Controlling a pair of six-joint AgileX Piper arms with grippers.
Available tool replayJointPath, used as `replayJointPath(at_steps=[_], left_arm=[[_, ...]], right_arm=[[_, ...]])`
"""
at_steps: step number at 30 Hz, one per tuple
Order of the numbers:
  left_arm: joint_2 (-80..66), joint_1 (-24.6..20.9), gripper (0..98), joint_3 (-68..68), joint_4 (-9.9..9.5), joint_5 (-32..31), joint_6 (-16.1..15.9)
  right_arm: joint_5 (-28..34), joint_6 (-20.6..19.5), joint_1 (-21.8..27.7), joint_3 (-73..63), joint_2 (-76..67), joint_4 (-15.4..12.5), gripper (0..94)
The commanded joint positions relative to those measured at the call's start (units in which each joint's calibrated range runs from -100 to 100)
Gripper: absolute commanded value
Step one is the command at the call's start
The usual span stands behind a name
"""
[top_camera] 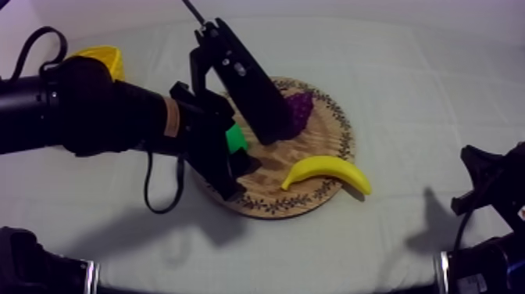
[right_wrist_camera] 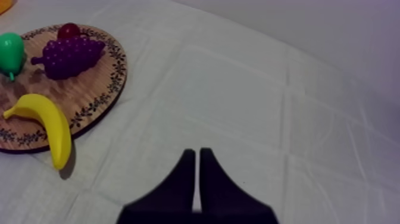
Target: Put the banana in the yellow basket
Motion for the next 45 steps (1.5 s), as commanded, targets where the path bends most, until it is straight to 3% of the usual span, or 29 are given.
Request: replayJointPath(at_steps=[1, 9, 19, 36, 45], left_arm=[[0.7, 0.05, 67.1, -0.66, 0.13, 0.07, -0.1], [7.23, 0.05, 65.3, -7.0, 2.06, 3.62, -1.31], [20.44, 0.68, 65.3, -21.74, 4.03, 13.18, -3.12], [40.44, 1.51, 66.5, -48.66, 2.6, 37.93, -1.36], [47.14, 2.08, 65.3, -58.27, 1.31, 47.43, -0.42]], right_arm=[[-0.01, 0.01, -0.03, -0.03, -0.04, -0.03, 0.5], [-0.01, 0.01, -0.03, -0.03, -0.04, -0.03, 0.5], [-0.01, 0.01, -0.03, -0.03, -0.04, -0.03, 0.5], [-0.01, 0.0, -0.03, -0.03, -0.04, -0.03, 0.5], [-0.01, 0.01, -0.03, -0.03, -0.04, -0.03, 0.5]])
